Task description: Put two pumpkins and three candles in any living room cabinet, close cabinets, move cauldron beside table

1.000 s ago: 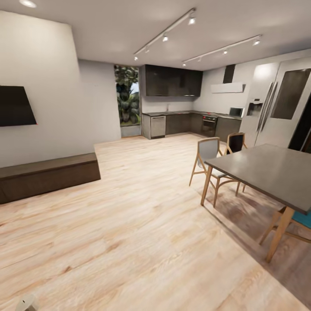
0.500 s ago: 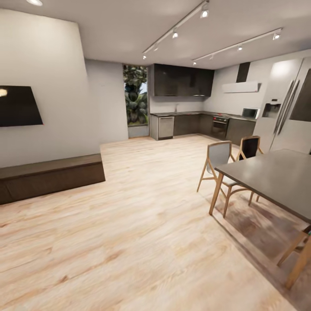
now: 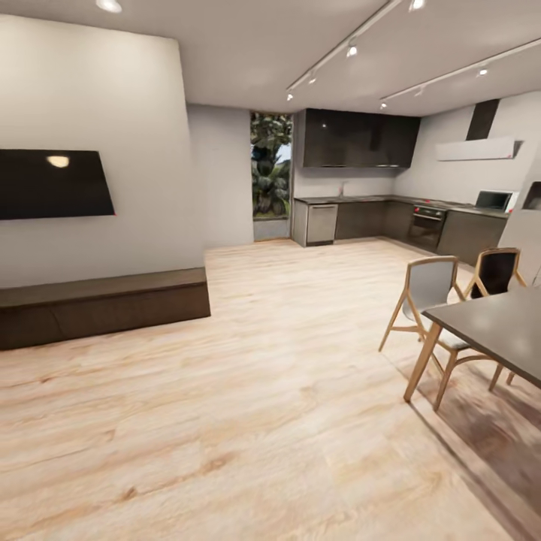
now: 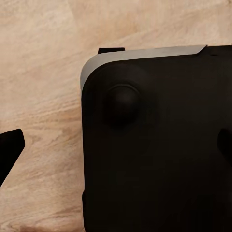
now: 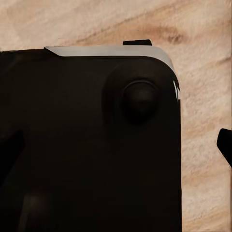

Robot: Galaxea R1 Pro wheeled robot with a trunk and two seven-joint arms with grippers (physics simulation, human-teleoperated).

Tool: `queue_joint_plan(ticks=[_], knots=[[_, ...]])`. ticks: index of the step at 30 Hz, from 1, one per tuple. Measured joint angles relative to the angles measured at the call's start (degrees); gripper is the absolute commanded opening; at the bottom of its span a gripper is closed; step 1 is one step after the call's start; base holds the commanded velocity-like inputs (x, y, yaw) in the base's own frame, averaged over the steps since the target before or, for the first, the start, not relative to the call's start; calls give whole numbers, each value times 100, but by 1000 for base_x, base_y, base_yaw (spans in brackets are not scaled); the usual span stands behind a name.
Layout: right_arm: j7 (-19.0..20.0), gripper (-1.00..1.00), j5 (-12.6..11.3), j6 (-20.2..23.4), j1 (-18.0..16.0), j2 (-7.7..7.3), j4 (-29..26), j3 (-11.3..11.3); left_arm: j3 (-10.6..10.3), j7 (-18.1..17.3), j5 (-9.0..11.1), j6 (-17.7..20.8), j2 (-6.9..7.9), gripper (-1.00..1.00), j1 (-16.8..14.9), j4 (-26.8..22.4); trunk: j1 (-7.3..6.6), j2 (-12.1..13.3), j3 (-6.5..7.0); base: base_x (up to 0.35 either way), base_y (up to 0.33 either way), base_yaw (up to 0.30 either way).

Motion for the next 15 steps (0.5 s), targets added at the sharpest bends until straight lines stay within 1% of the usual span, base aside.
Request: queue_joint_plan(ticks=[9, 15], knots=[[0, 100, -3, 0, 0, 0, 0, 0, -2, 0, 0, 0, 0, 100, 0, 7, 0, 0, 0, 334, 0, 271], [0, 100, -4, 12, 0, 0, 0, 0, -2, 0, 0, 0, 0, 100, 0, 17, 0, 0, -26, 334, 0, 216]])
